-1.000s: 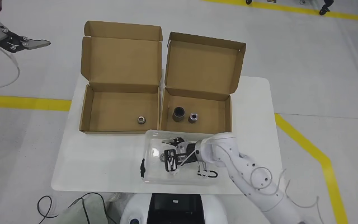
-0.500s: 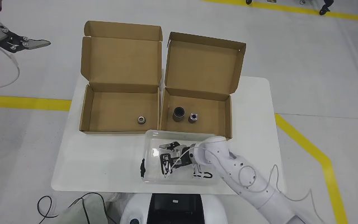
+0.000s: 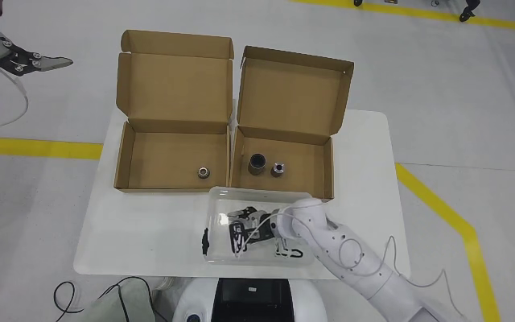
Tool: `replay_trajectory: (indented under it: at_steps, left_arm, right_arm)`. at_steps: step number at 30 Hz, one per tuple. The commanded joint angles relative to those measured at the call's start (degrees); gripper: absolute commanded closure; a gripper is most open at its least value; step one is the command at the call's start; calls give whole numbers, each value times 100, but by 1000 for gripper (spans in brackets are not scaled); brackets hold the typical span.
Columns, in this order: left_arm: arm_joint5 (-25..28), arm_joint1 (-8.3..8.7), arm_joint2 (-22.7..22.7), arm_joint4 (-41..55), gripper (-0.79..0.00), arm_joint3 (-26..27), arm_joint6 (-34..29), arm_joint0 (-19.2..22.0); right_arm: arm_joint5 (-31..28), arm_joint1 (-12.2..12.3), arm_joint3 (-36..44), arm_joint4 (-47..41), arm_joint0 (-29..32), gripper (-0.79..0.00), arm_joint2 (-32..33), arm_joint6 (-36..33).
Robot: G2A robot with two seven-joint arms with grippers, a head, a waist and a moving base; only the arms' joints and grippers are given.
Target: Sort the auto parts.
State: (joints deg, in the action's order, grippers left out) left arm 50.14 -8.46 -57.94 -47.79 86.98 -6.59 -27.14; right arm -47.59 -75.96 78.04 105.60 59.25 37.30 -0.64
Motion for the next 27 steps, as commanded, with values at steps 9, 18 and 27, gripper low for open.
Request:
replay_trajectory:
  at_steps: [9,18,27]
  left_arm:
    - [0,0,0,0,-785,0,0,0]
    - [0,0,0,0,-785,0,0,0]
    - [0,0,0,0,-785,0,0,0]
  right_arm:
    - [17,-44,-120,-44,-86,-126,-104,-89]
    - [162,-32,-99,-146,-80,0,-40,113]
    - [272,115,110,-247,118,0,284,795]
